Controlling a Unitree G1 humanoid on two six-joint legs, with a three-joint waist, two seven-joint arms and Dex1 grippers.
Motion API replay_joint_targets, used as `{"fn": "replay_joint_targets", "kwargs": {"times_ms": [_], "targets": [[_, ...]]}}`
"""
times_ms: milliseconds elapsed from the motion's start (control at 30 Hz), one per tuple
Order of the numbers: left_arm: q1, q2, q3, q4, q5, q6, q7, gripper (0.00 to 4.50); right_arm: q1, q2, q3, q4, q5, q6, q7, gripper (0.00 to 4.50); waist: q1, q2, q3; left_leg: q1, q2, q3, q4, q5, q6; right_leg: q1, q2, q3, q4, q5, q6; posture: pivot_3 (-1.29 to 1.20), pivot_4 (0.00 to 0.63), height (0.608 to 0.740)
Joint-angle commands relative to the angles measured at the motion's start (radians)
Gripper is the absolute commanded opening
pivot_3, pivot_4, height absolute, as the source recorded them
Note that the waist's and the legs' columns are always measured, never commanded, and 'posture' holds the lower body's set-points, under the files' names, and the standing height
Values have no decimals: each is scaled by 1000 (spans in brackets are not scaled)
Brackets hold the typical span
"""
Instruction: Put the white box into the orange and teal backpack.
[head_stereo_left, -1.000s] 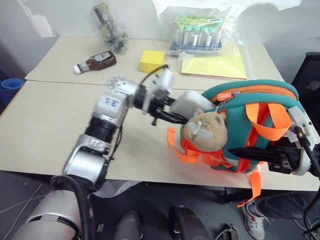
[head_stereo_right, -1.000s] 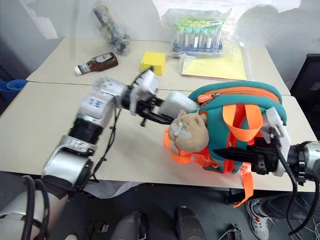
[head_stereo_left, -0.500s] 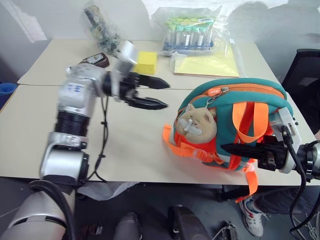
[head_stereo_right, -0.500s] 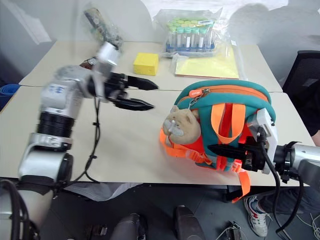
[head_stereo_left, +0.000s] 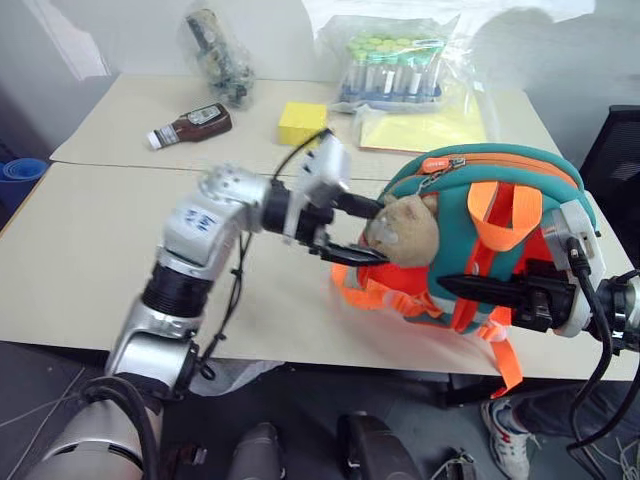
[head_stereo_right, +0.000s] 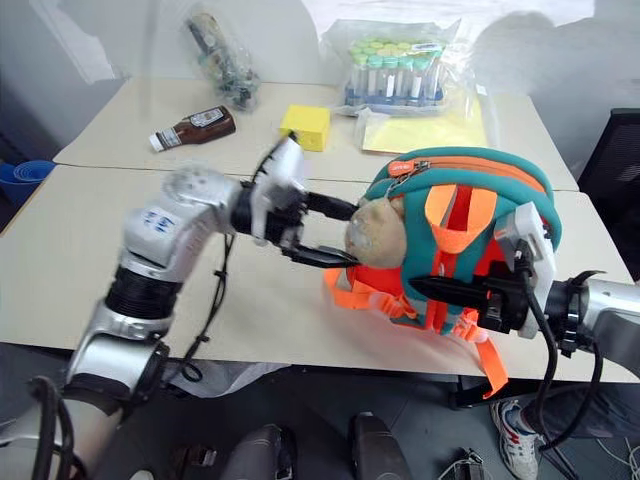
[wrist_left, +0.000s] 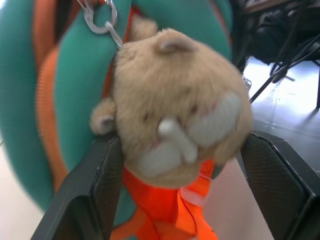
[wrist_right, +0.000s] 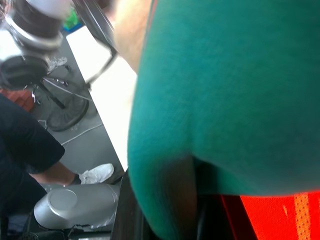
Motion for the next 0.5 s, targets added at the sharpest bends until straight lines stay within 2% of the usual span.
{"fn": "replay_joint_targets", "kwargs": {"times_ms": [33, 100, 333, 433, 500], "targets": [[-40, -59, 2, 15, 23, -35, 82, 3611, -8, 11, -31, -40, 56, -10, -20, 0, 1, 0, 0, 0, 0, 0, 0, 0, 0, 0, 0, 0, 0, 0, 0, 0, 150, 740], [-48, -85, 33, 24, -10, -14, 92, 3005, -1, 14, -36, -45, 72, -12, -36, 0, 5, 0, 0, 0, 0, 0, 0, 0, 0, 0, 1, 0, 0, 0, 0, 0, 150, 740], [-87, -63, 97, 87, -53, 6, 64, 1040, 58, 21, -53, -55, 56, -27, -56, 0, 6, 0, 0, -1, 0, 0, 0, 0, 0, 0, 0, -1, -1, 0, 0, 0, 150, 740], [-201, 38, 194, 233, -98, 1, -18, 677, 97, 20, -96, -52, 56, -29, -63, 0, 7, 0, 0, -1, 0, -1, 0, 0, -1, 0, 0, -1, -1, 0, 0, 0, 150, 740], [-283, 141, 183, 400, -37, -91, -79, 570, 127, 10, -145, -46, 80, -24, -52, 0, 0, -1, 0, -2, 0, 0, 0, 0, -1, -2, 1, -1, 0, 0, 0, 0, 150, 740]]}}
